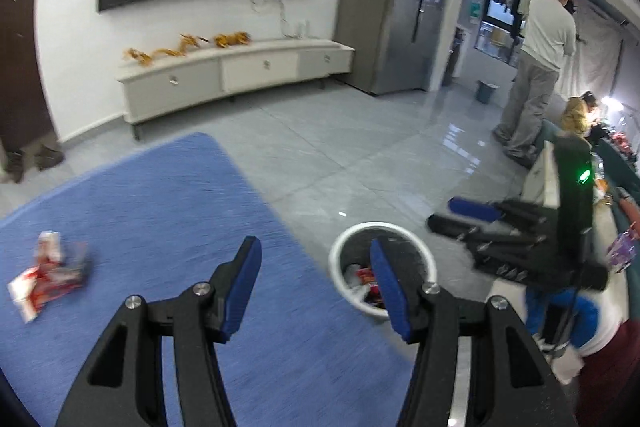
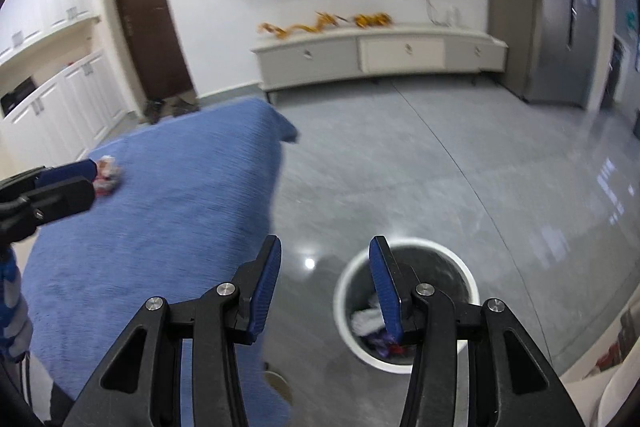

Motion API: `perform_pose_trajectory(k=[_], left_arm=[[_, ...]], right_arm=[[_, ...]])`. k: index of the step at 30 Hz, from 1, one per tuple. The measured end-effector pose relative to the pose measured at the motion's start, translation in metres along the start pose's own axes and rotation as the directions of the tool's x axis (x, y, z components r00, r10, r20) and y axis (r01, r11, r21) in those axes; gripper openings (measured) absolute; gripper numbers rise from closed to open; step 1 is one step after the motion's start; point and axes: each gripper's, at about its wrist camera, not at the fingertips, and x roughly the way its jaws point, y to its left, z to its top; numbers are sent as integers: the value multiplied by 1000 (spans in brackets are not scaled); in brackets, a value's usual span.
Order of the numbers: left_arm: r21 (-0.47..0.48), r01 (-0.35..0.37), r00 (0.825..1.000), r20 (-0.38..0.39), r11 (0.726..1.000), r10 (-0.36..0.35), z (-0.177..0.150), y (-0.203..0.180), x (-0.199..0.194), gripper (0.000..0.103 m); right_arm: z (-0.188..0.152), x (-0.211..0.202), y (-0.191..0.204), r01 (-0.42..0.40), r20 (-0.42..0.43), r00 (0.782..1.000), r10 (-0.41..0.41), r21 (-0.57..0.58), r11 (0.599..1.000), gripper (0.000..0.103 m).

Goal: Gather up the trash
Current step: 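Move both open tools back over the last trash on the rug, then grasp the white-and-red paper bag with the left tool while the right tool grasps the clear red-trimmed bag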

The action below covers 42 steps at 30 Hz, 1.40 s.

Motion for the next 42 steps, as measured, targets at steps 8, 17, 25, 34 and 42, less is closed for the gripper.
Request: perform_pose_trajectory(k=[8, 17, 25, 34, 42], left_arm=[[-46, -146, 985, 89, 988, 150, -37, 55, -97, 55], [-196, -232, 957, 132, 953, 260, -75, 135, -168, 56], [-257, -288, 937, 122, 922, 327, -107, 196, -189, 69], [-252, -319, 938, 52, 914, 342, -140, 261, -161, 76], [-195, -313, 950, -38, 930, 311, -135, 317, -96, 76]], right_arm=[[15, -47, 88, -95, 70, 992, 106, -151, 984, 45], [17, -72, 162, -137, 77, 983, 165, -284, 949, 47], [18, -58, 220, -184, 19, 979, 205, -369, 911, 51], [18, 0, 278, -252, -101, 968, 231, -415, 874, 52], [12, 67, 321, -321, -219, 944, 246, -442, 838, 52]])
